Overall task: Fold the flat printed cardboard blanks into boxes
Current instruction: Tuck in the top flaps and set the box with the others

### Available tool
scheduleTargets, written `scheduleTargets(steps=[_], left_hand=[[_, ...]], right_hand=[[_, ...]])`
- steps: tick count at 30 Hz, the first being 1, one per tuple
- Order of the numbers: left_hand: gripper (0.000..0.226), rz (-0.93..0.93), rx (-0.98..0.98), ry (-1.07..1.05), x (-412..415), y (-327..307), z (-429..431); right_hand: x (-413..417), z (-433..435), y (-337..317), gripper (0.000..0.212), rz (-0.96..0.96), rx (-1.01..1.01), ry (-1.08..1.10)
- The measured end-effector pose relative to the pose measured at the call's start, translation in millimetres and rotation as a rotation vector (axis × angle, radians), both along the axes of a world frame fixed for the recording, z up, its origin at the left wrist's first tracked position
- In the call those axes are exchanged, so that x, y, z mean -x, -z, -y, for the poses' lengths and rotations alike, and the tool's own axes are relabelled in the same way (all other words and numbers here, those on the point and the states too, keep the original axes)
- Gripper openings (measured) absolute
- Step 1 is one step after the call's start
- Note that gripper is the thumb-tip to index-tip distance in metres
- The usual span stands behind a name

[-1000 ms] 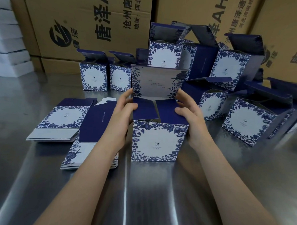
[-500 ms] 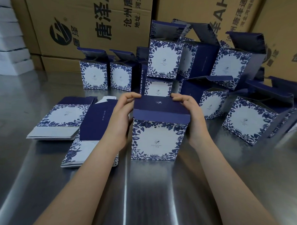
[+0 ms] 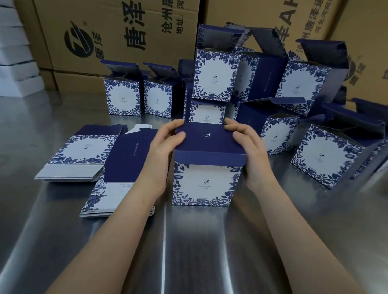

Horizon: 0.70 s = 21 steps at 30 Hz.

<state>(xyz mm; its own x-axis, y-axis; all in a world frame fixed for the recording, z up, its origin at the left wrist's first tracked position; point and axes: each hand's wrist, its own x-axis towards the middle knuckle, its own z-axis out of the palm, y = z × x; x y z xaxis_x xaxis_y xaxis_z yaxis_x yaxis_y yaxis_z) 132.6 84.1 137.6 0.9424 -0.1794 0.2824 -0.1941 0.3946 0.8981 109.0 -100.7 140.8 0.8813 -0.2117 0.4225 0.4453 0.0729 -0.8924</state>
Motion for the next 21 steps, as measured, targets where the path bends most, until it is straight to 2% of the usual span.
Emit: scheduleTargets(steps=[4, 7, 10, 13, 18, 21], left_hand=[[0.043, -0.024, -0.058, -0.014, -0.5, -2.2, -1.0], [0.031, 0.034, -0.138, -0.137, 1.4, -4.6, -0.5], [0.019, 0.092, -0.151, -0.277, 6.6, -5.3, 1.6], [0.015, 0.101, -0.175, -0.284, 8.3, -4.8, 2.7], [0.073, 0.134, -0.306, -0.098, 3.4, -0.7, 0.6], [0.079, 0.164, -0.397, -0.088, -0.1, 3.8, 1.6]], right_hand=[[-1.6, -3.2, 0.5, 0.019, 0.036, -0.003, 0.142], [-2.5, -1.4, -0.4, 0.017, 0.038, 0.001, 0.287], [-1.9, -1.5, -1.2, 0.019, 0.02, 0.005, 0.296], [-0.7, -4.5, -1.8, 0.021, 0.03, 0.025, 0.278], [-0.6, -5.7, 1.4, 0.024, 0.034, 0.094, 0.125], [0.8, -6.5, 2.9, 0.026, 0.05, 0.127, 0.052]])
